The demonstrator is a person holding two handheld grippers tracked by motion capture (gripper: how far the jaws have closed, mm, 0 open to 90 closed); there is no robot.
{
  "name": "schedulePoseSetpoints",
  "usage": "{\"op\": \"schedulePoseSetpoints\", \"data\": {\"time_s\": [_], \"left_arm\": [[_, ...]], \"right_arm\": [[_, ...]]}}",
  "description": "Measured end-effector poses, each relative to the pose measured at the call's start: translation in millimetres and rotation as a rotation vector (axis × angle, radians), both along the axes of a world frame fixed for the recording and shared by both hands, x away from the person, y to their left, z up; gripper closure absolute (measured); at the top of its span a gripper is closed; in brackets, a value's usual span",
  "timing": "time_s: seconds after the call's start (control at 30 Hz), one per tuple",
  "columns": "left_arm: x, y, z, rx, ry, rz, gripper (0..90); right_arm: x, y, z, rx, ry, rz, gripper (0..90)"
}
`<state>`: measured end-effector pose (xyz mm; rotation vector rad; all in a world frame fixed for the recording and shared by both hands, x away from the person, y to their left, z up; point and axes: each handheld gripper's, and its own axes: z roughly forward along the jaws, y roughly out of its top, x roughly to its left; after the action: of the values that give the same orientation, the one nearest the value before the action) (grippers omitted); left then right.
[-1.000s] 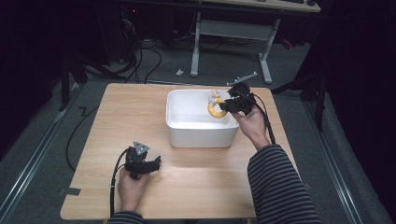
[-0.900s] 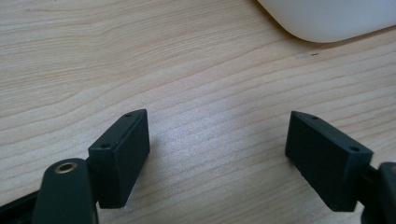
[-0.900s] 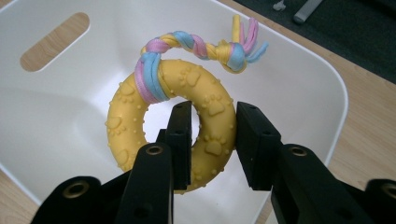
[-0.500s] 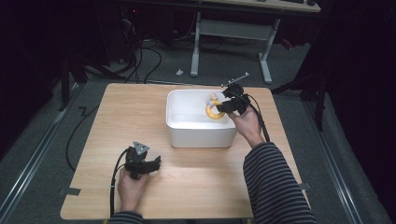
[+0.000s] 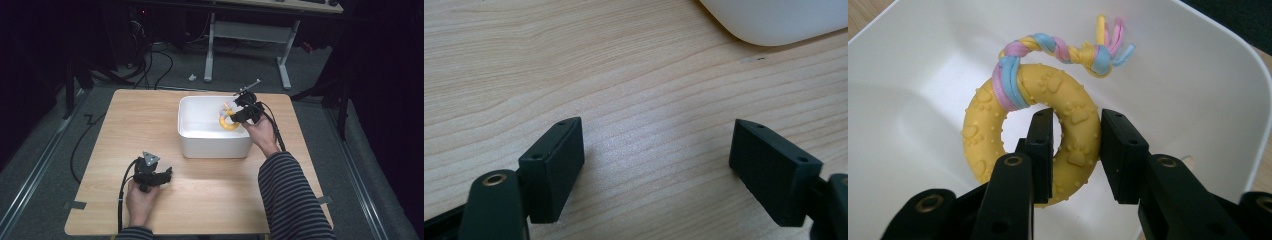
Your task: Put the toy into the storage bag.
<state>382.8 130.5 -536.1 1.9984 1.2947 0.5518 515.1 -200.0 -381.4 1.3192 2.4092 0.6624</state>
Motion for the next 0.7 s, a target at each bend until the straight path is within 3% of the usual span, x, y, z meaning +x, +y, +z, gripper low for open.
{"op": "schedulePoseSetpoints", "data": {"time_s": [0.23, 0.7], "left_arm": [[0.0, 0.0, 0.0, 0.001, 0.000, -0.001, 22.1], [0.0, 0.1, 0.0, 0.001, 0.000, -0.002, 22.1]], "right_arm": [[-0.1, 1.6, -1.3, 0.005, 0.019, 0.001, 68.0], [-6.3, 10.6, -3.3, -0.019, 0.061, 0.061, 67.9]]}}
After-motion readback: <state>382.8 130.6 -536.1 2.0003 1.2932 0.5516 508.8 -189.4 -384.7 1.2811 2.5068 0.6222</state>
